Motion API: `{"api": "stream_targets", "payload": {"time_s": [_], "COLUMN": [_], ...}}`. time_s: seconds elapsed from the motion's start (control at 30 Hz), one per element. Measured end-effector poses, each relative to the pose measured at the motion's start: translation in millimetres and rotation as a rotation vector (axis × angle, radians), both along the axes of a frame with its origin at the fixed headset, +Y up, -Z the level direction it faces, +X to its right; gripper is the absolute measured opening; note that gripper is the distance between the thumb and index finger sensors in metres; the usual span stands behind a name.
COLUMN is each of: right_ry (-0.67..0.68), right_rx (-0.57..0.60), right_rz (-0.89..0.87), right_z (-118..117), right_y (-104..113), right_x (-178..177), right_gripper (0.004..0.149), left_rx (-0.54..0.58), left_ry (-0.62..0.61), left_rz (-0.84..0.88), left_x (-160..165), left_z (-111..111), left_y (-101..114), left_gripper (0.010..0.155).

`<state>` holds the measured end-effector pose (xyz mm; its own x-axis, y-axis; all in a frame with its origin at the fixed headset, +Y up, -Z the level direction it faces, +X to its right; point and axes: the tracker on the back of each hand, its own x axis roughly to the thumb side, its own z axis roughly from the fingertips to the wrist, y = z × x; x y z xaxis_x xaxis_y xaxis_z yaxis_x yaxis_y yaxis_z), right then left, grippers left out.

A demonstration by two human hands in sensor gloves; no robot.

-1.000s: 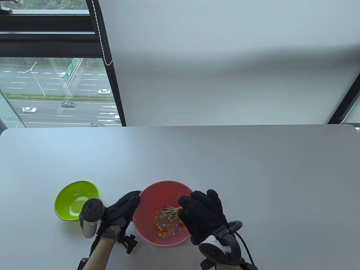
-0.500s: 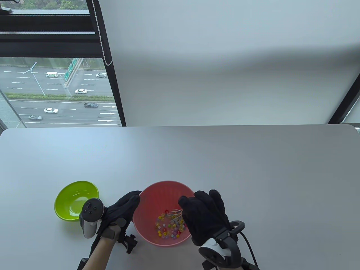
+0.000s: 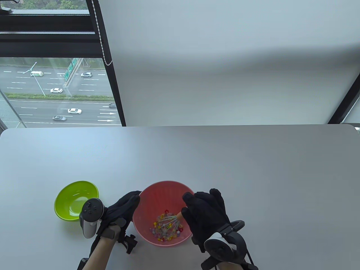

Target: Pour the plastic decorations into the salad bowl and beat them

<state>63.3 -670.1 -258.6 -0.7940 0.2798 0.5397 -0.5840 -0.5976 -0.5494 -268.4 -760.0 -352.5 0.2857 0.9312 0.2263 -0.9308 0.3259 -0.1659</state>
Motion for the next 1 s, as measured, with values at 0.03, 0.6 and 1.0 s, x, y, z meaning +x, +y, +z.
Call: {"api": "stream_targets", "payload": {"time_s": [0.03,0.6,1.0], "right_ry": [-0.001,-0.045,-0.077], "right_rx": [0.002,0.099,0.154], "right_rz": [-0.001,0.137,0.179], "right_z": [0.1,6.3,9.5], "right_y": [-1.0,0.5,4.9], "right_x": [-1.0,-9.0,-6.2], "right_gripper": [0.05,0.048,0.048], "left_rx": [0.0,0.001,0.0], "left_ry": [0.0,-0.001,-0.001], "left_rz": [-0.001,-0.001,-0.001], "left_x": [0.0,-0.2,-0.1], "left_z": [0.0,-0.1,-0.3], "left_y": [0.0,-0.2,-0.7], "left_gripper": [0.066,0.067,0.067]}}
